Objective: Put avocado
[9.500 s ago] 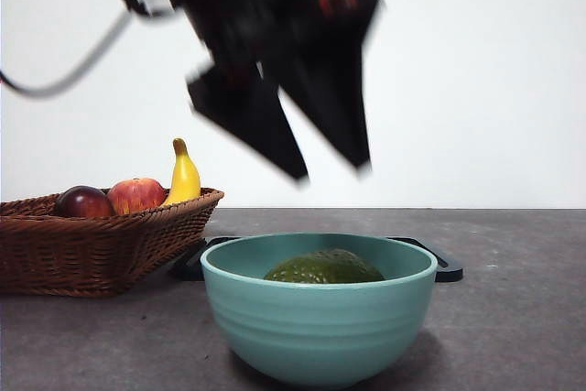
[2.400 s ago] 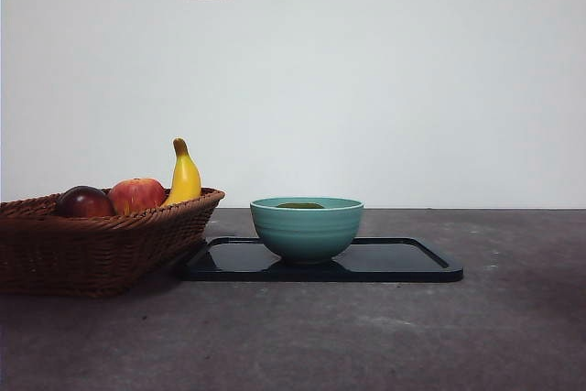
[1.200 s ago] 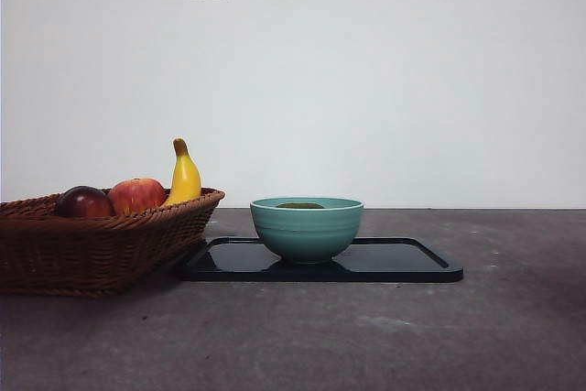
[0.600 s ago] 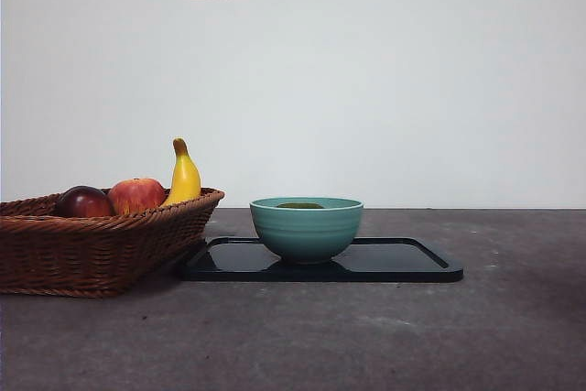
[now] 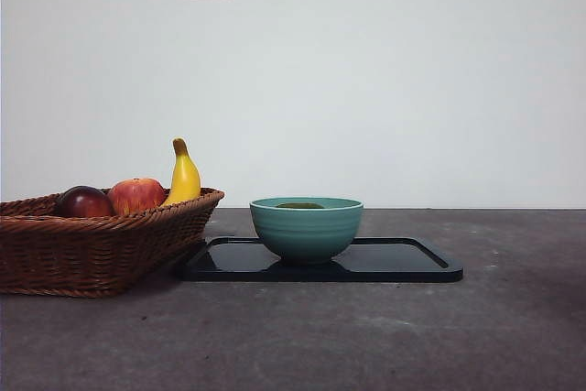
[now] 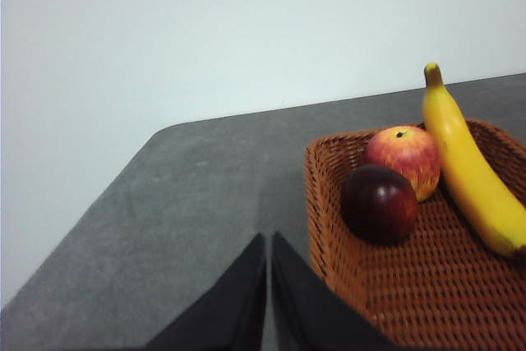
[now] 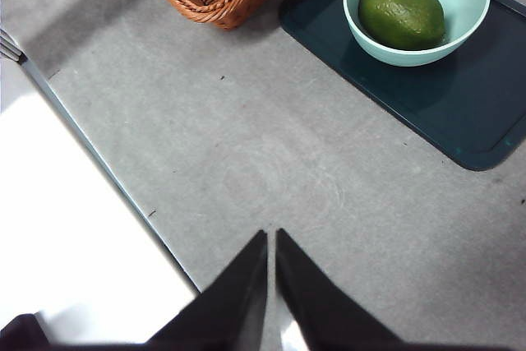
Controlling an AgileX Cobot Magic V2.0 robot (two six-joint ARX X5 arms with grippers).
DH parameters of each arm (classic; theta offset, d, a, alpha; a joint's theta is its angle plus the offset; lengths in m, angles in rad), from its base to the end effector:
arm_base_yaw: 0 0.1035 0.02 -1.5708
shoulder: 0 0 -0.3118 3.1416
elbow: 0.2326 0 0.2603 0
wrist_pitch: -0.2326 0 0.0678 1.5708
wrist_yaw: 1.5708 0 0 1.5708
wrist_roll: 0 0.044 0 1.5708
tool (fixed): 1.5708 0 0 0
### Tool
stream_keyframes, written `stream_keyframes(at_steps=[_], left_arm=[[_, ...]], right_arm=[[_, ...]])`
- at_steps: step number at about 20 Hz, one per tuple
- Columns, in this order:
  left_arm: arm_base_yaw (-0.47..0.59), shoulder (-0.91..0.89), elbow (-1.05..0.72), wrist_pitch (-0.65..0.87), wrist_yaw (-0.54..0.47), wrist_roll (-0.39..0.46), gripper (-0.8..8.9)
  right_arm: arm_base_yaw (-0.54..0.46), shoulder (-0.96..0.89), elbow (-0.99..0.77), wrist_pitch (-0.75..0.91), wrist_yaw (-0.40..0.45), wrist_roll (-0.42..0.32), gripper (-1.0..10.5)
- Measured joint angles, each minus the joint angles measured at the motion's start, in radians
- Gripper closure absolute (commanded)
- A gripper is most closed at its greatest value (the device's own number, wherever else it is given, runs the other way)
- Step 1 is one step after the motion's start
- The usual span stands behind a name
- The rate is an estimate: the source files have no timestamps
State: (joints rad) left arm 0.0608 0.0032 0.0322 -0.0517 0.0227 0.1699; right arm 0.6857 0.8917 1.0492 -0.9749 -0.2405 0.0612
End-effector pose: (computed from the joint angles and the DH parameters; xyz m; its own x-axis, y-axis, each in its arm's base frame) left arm 0.0713 0.0033 0.1693 0.9990 0.0381 -0.0227 -0.0337 0.9851 0.1685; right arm 0.1021 0.0971 0.3645 0.3634 0.6051 -0.7084 -0.7052 0.6756 0.2152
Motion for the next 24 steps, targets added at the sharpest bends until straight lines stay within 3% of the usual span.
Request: stream_keyframes(at_steps=[5,10,22,24], left_arm=[[0.000,0.001,0.000,-0.131,-0.001,-0.011,8.04],[0.000,0.001,0.000,-0.130,-0.001,-0.052,8.04],[0.000,0.001,0.000,-0.130,-0.001,-0.056,8.04],[0.000,0.001,0.000,-0.130,-0.002,-0.056,8.04]], right_arm=[[0.000,0.000,0.000,0.000,0.001,0.000,9.4],[0.000,0.000,0.000,0.000,0.002,0.000,9.4],[-0.002,0.000,0.000,0.000,0.004,0.000,9.4],[-0.045,-0.023,0.000,0.015,0.009,-0.026,9.4]])
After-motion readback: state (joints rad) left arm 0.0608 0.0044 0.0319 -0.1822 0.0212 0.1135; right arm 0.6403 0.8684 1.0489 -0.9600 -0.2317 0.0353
